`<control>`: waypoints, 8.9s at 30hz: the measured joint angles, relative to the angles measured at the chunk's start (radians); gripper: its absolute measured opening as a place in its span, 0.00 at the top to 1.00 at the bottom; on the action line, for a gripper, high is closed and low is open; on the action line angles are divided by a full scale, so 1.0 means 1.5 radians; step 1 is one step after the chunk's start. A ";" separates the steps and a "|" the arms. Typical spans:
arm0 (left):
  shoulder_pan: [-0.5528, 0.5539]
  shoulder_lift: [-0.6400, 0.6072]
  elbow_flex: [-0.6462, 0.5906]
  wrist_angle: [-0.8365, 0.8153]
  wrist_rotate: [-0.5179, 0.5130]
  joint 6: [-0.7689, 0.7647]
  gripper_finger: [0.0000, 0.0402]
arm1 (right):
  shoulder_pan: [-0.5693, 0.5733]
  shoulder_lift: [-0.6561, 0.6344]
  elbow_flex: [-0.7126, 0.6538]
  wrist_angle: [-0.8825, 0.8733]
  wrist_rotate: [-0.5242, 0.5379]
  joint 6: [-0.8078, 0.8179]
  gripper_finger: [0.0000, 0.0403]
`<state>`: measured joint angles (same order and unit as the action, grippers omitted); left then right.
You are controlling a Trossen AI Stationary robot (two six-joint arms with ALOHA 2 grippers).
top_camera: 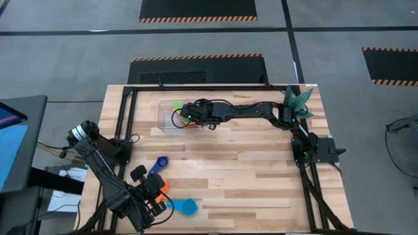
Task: Nest measuring cups in basket
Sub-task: Stack the green measuring cup into the yellow measuring cup in the transparent bin, then stack the light blue measuring cup into the green measuring cup in the transparent bin
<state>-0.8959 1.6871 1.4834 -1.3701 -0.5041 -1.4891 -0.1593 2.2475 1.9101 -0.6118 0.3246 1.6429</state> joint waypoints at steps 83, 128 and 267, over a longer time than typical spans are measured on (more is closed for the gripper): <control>0.001 0.000 0.000 0.030 0.171 0.132 1.00 | 0.261 -0.018 0.029 -0.640 -0.571 -0.978 0.37; 0.194 0.000 0.000 0.095 0.030 0.184 1.00 | 0.620 -0.846 -1.001 -0.128 0.669 0.020 0.37; 0.841 0.084 0.119 0.075 0.148 1.320 1.00 | 0.119 -0.843 -1.192 0.727 -0.252 -0.624 0.37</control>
<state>0.3659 1.8136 1.6623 -1.2582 -0.2824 0.4903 0.0196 0.9825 0.1215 0.4789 -0.0536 0.7074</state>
